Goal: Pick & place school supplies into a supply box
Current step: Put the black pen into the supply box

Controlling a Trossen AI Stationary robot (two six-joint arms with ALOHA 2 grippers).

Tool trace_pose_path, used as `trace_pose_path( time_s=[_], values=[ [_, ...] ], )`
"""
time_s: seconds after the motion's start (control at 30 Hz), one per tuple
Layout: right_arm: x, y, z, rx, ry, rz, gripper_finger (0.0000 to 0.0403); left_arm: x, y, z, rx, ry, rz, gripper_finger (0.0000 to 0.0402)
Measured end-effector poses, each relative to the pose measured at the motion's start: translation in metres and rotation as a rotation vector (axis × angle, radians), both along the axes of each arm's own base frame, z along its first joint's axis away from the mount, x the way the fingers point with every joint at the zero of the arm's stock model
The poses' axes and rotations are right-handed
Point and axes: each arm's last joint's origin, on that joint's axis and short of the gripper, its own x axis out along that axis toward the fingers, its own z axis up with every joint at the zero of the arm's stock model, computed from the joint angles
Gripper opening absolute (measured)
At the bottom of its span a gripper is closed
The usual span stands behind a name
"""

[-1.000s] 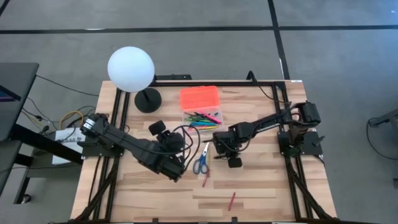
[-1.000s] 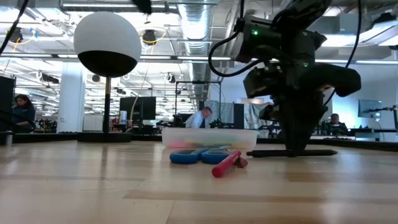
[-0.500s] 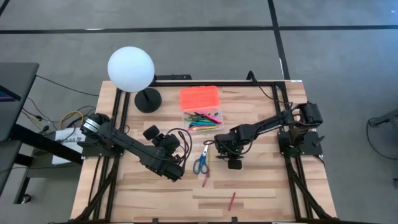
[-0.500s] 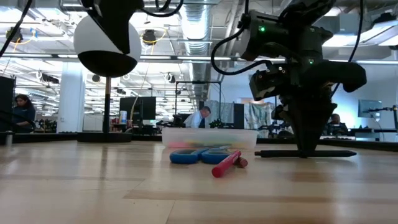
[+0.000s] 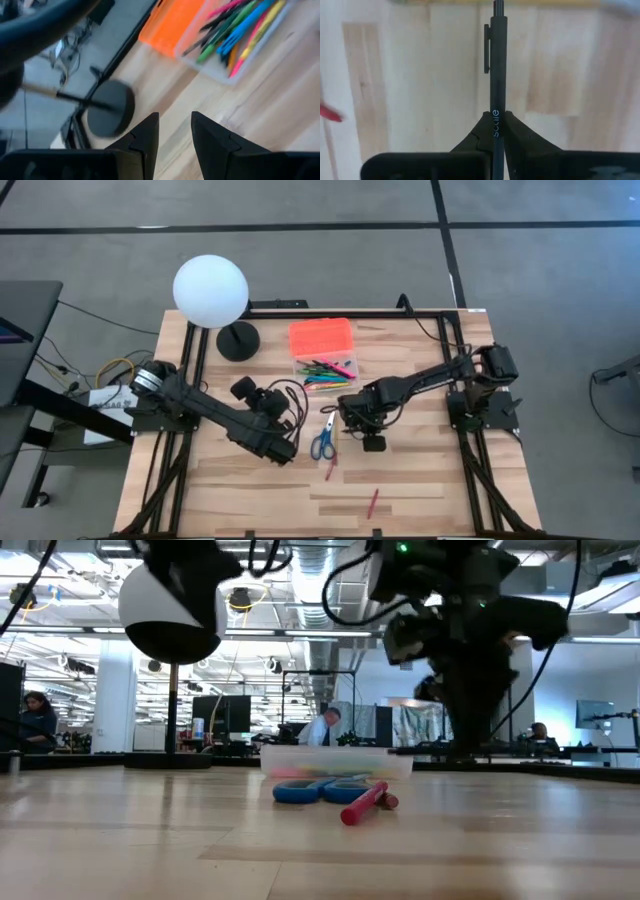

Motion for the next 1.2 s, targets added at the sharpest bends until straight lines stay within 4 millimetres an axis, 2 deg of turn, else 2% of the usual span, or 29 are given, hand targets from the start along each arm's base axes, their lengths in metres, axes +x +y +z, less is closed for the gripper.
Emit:
trace_pose_path(
  time_s=[0.13, 0.27, 0.47, 0.67, 0.9, 1.03, 1.1, 1.17, 1.2],
  values=[
    [0.009, -0.017, 0.012, -0.052, -0.042, -0.018, 0.0007, -0.017, 0.008, -0.014, -0.031, -0.006, 0.104, 0.0109],
    [0.022, -0.044, 0.029, -0.071, -0.120, -0.071, 0.0008, -0.038, 0.010, -0.020, -0.046, -0.068, 0.183, 0.0109],
    [0.038, -0.099, 0.048, -0.090, -0.287, -0.224, 0.0008, -0.058, 0.007, -0.015, -0.042, -0.195, 0.202, 0.0109],
    [0.042, -0.141, 0.056, -0.097, -0.426, -0.328, 0.0008, -0.062, 0.005, -0.011, -0.015, -0.239, 0.164, 0.0109],
    [0.042, -0.153, 0.056, -0.073, -0.454, -0.356, 0.0008, -0.062, 0.005, -0.011, -0.013, -0.227, 0.154, 0.0109],
    [0.047, -0.155, 0.038, -0.067, -0.406, -0.360, 0.0008, -0.062, 0.005, -0.011, -0.002, -0.219, 0.136, 0.0109],
    [0.057, -0.158, 0.031, -0.069, -0.440, -0.363, 0.0008, -0.061, 0.005, -0.011, 0.003, -0.224, 0.130, 0.0109],
    [0.053, -0.157, 0.022, -0.078, -0.369, -0.383, 0.0008, -0.062, 0.006, -0.010, 0.006, -0.220, 0.129, 0.0109],
    [0.057, -0.159, 0.020, -0.088, -0.391, -0.389, 0.0009, -0.062, 0.005, -0.010, 0.005, -0.216, 0.125, 0.0109]
  ],
)
